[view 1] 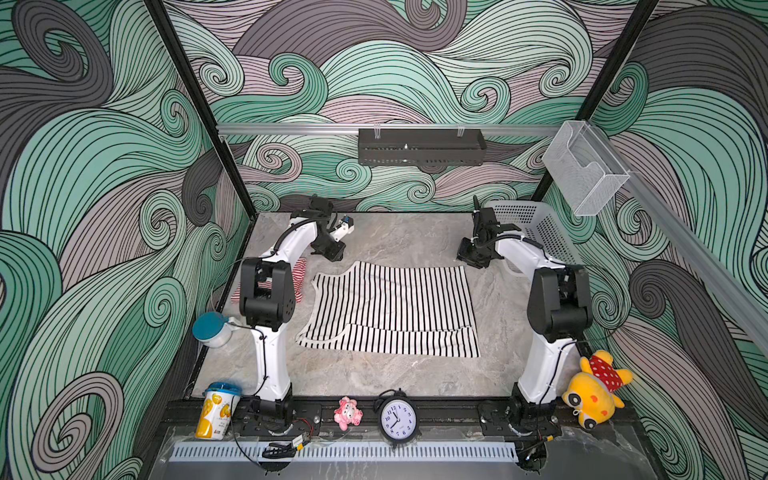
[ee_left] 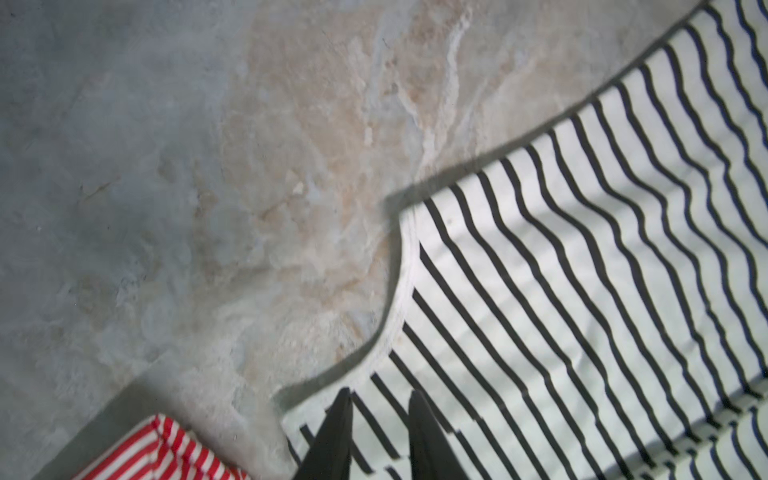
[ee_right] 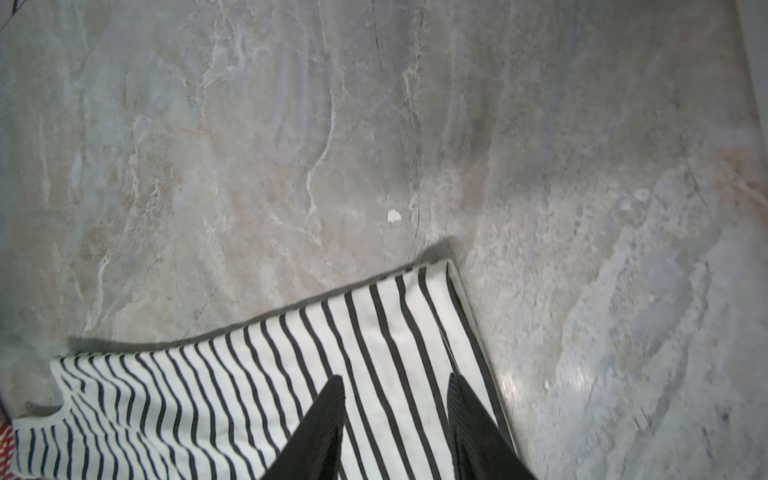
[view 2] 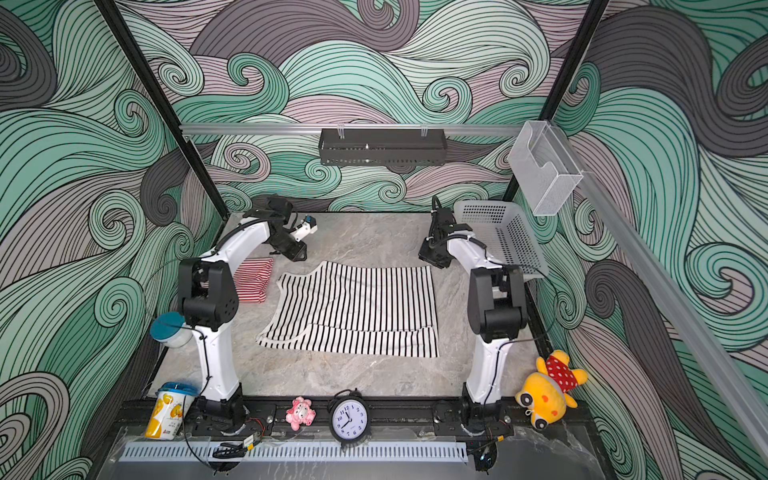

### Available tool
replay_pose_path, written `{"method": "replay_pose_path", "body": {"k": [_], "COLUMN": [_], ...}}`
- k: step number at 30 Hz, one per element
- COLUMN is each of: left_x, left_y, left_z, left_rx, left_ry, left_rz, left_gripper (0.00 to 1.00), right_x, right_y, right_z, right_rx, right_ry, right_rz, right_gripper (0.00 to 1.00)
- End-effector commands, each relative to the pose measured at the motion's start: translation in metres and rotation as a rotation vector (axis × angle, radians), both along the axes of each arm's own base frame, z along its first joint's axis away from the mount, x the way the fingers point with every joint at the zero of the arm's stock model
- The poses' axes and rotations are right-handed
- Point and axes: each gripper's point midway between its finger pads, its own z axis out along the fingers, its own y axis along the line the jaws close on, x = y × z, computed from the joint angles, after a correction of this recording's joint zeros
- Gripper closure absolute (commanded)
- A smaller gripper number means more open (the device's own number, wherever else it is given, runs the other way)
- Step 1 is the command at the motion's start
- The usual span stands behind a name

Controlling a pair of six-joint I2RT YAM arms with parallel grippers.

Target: Fold and stack the tank tops

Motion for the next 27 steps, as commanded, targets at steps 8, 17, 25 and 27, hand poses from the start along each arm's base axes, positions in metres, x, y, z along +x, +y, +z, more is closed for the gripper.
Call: {"method": "replay_pose_path", "body": {"k": [8, 17, 25, 27], "left_x": [0.037, 0.04, 0.043, 0.043], "left_y": [-0.038, -0.048, -0.048, -0.049], "left_z": [-0.027, -0.033, -0.04, -0.043], "left_rx": [-0.18, -0.213, -0.207, -0.208], "left_ry": [0.071, 0.076, 0.077, 0.079], "left_rz": [0.065, 0.079, 0.095, 0.097], "left_gripper": [0.72, 0.72, 0.72, 0.72], "right_x": [0.012, 0.013, 0.007, 0.008], "right_y": [-0.022, -0.014, -0.014, -0.012], "right_z": [-0.04, -0.062, -0.059, -0.058], "right_rx": [-0.057, -0.001, 0.002, 0.009], "right_ry": [0.111, 0.161, 0.156, 0.154], "right_rz": [-0.02, -0.003, 0.001, 0.005], "right_gripper": [0.56, 0.67, 0.69, 0.71]}}
